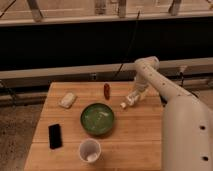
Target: Place the bottle in the ceramic bowl
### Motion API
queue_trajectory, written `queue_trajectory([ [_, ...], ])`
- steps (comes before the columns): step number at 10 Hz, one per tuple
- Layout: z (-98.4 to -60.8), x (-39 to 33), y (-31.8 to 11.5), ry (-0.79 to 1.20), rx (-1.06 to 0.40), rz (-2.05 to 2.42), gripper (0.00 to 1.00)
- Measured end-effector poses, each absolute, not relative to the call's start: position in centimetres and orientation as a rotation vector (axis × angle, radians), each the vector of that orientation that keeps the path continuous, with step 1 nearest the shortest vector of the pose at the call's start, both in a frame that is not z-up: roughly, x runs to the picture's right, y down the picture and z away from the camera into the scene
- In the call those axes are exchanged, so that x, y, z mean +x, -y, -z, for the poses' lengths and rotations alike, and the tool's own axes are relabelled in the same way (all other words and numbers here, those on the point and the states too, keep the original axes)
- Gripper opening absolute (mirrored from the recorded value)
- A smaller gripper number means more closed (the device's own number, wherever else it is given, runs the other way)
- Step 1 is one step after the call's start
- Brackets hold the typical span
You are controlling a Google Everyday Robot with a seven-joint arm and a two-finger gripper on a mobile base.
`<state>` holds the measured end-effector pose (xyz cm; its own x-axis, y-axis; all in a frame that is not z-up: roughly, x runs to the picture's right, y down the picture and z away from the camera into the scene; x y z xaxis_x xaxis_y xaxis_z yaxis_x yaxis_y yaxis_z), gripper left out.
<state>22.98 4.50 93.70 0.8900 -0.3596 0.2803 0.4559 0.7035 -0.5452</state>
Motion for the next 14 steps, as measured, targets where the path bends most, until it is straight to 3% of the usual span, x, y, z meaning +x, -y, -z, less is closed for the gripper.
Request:
queue_trajectory([
  [14,-87.9,14.9,-4.4,0.163,-0.648,0.565,0.01],
])
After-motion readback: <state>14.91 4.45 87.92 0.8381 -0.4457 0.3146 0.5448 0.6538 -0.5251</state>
